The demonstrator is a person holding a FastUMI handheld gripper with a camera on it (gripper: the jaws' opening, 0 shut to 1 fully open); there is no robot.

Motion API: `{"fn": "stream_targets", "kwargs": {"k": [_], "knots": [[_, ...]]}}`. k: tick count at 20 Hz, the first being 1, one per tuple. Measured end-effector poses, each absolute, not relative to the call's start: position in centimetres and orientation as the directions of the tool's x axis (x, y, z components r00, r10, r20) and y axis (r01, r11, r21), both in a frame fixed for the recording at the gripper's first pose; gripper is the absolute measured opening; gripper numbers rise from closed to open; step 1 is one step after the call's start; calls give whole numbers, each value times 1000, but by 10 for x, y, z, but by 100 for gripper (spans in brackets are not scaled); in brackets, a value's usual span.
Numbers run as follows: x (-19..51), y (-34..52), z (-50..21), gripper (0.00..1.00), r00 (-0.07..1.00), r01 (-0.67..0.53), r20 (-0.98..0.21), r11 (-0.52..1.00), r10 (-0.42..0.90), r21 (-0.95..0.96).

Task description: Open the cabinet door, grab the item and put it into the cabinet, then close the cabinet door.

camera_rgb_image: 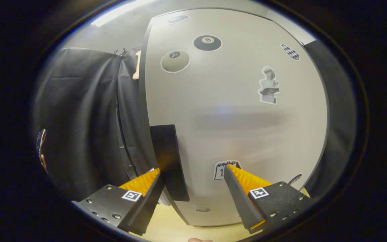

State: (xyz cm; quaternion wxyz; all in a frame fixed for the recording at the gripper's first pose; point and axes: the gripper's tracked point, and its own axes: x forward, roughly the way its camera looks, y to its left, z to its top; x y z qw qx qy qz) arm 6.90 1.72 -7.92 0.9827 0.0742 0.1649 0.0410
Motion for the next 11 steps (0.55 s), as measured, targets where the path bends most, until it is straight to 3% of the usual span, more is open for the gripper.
{"fn": "stream_targets", "kwargs": {"k": [6, 11], "knots": [[64, 20, -78, 100, 938, -105, -310, 978, 158, 180], [47, -9, -43, 100, 960, -163, -199, 971, 196, 173]]}}
